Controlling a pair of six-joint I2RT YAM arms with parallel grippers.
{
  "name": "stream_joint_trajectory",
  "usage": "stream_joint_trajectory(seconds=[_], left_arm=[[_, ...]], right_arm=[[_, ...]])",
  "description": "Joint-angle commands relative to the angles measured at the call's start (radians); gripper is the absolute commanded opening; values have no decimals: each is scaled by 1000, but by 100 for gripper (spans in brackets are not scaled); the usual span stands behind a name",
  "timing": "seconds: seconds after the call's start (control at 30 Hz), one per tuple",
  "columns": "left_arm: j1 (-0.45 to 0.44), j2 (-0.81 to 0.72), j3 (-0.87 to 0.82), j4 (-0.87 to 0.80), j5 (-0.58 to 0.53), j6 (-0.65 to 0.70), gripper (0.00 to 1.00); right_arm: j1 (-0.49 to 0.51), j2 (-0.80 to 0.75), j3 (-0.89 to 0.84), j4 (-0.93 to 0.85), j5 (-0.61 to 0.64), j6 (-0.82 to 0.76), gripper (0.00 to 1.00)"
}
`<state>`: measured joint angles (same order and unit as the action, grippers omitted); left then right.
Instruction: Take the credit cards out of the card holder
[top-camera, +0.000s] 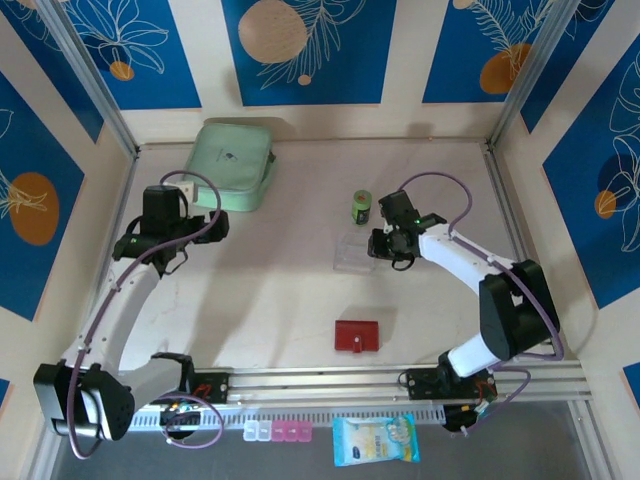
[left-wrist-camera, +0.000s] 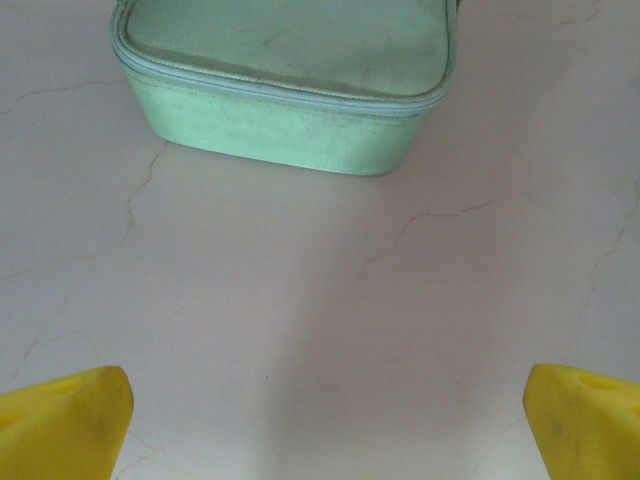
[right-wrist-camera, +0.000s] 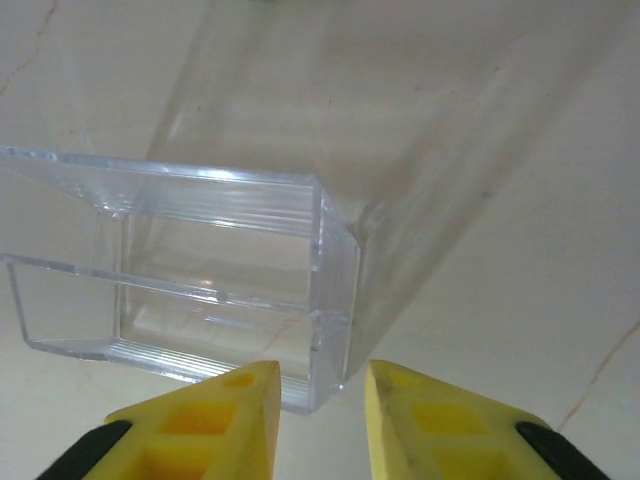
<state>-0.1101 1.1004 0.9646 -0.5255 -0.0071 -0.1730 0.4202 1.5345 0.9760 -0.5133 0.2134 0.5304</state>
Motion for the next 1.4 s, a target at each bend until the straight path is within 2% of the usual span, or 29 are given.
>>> stream_joint_trajectory(seconds=[0.0,0.5,0.77,0.97,1.37], left_arm=[[15,-7,-15,-1,17,26,100],[29,9,-23,14,19,18,100],[29,8,-33,19,10,20,100],[30,3,-34,16,6,22,100],[29,-22,-43,22,7,19,100]], right_arm=[[15,25,26,3,-16,29,28],[26,76,21,19,-13,38,19],[47,81,79,-43,15,23,13],[100,154,224,-137,62,45,5],[244,449,623,-250,191,94,5]])
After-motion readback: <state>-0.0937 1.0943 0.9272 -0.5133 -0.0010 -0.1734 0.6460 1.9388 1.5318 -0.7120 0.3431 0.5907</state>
